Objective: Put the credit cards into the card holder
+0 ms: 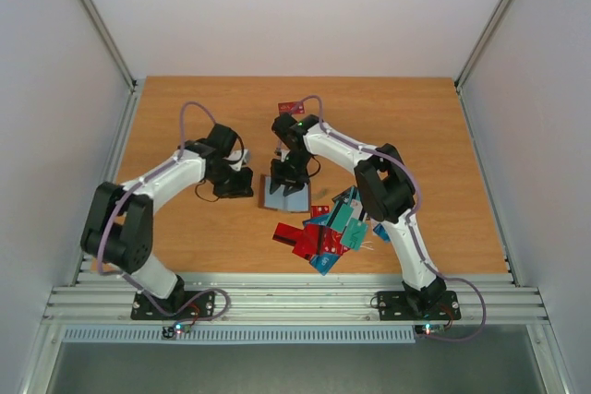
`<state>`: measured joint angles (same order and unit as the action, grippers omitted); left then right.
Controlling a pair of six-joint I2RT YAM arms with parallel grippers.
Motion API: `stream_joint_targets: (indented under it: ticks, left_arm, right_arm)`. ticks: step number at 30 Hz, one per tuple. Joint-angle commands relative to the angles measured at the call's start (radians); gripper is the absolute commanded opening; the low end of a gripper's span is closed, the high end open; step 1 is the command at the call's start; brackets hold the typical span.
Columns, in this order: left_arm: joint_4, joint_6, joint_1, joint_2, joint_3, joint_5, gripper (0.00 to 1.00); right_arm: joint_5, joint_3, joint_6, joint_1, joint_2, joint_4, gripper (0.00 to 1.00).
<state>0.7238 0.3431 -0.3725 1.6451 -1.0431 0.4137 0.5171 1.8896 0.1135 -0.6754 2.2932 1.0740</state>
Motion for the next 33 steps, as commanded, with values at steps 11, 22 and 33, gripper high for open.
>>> stream_joint_targets:
  ticks: [11,22,33]
  left_arm:
    - [0.102,0.010,0.005,-0.191,-0.042,0.042,0.01]
    - [0.123,0.047,-0.095,-0.263,-0.030,0.037,0.01]
    - [-0.072,0.186,-0.293,-0.117,-0.042,0.068,0.02]
  right_arm:
    - [-0.041,-0.153,-0.042,-0.002,-0.210,-0.034,0.43]
    - [-0.124,-0.446,-0.013,0.017,-0.475,-0.104,0.44]
    - [-0.150,-0.935,0.069,0.157,-0.821,-0.212,0.49]
